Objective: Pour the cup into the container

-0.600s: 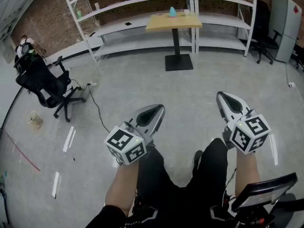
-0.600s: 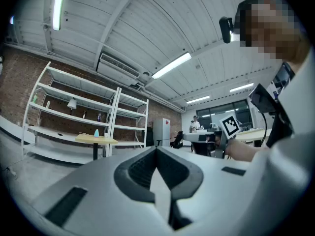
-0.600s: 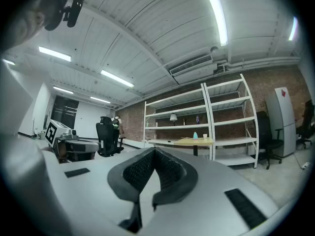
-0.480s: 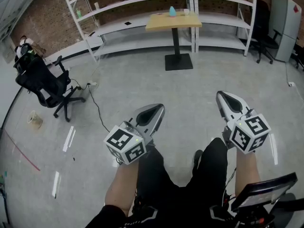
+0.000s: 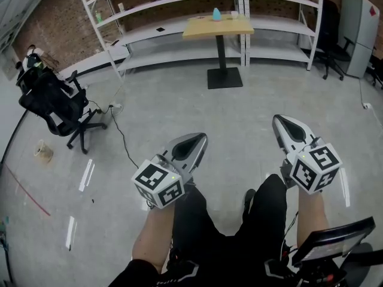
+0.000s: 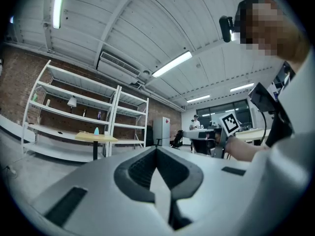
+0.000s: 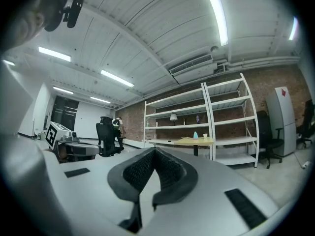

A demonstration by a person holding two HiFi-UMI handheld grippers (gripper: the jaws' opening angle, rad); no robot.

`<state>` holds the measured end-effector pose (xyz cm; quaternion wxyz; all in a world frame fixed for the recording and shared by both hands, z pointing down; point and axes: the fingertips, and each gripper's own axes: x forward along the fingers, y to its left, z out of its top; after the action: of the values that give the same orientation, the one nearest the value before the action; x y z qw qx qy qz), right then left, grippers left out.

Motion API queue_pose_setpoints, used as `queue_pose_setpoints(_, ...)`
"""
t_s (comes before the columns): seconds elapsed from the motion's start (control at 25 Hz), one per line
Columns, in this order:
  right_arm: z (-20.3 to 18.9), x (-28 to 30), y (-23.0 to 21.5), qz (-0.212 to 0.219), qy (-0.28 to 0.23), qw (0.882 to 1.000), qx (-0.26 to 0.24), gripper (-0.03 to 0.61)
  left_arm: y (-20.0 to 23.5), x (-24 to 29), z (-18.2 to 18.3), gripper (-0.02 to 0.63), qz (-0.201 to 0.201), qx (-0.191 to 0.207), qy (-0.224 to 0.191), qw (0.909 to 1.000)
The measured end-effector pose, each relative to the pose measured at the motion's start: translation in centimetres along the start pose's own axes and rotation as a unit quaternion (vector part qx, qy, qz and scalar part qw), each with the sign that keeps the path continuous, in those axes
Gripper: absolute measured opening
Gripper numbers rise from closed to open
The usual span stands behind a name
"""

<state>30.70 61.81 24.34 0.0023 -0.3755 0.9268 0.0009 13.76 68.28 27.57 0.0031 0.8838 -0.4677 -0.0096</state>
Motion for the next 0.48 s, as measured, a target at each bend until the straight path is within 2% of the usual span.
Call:
queue_pose_setpoints(0.2,-0.5,0.7,0.3,0.003,-0.003,1.0,0.002,0.0,0.9,0.5,-1.2,0.002,-0.005,-0.005,0.005,1.0)
queue_pose_setpoints(0.48,-1.3,4.1,-0.8,0.009,0.004,1.0,-0.002,0.0,3.8,3.7,-3.2,0.002,-0.011,-0.021,0.023,0.9995)
